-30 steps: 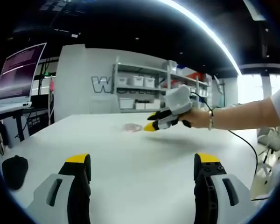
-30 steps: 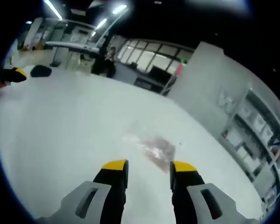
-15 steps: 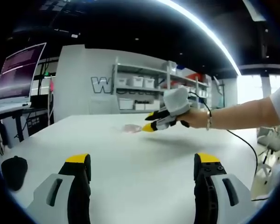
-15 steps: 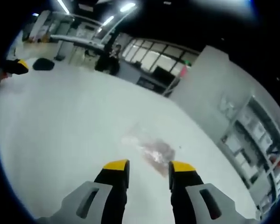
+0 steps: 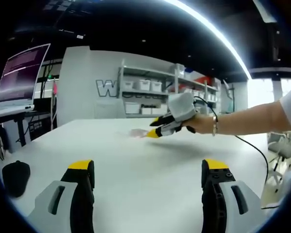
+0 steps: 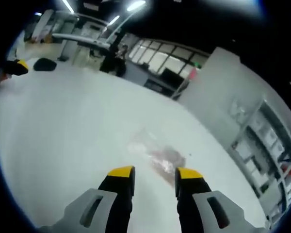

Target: Open the resealable bag by pulling the two sides of the seal apart until the entire bag opening is separated and visibly accessible.

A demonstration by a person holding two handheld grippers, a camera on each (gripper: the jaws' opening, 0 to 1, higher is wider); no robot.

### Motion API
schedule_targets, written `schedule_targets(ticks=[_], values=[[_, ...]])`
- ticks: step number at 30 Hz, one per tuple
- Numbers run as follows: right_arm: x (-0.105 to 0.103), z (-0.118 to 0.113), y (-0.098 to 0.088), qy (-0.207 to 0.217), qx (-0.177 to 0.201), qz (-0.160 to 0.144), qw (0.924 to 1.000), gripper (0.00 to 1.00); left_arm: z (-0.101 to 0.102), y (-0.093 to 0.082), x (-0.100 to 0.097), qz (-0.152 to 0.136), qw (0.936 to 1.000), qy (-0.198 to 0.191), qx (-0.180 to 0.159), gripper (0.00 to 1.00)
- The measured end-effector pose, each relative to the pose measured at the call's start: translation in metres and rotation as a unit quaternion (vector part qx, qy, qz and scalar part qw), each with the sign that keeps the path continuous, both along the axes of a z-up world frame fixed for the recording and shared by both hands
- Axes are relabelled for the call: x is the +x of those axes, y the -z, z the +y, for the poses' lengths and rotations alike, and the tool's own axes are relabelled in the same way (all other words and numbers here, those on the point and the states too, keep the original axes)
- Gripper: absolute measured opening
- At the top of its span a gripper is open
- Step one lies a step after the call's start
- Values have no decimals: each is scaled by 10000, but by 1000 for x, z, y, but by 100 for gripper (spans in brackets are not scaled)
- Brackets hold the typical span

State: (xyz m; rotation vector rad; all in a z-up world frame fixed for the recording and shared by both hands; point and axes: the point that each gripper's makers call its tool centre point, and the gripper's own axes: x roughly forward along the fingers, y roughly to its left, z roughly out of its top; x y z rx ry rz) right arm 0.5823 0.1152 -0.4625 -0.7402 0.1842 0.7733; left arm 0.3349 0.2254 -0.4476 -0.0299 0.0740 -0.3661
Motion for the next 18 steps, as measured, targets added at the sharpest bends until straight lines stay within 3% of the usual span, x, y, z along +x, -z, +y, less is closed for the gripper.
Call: schedule_targets(ticks=[18], values=[[8,2,5,-30,-215,-71,9997,28,0,6,2,55,10000,46,-19,89]])
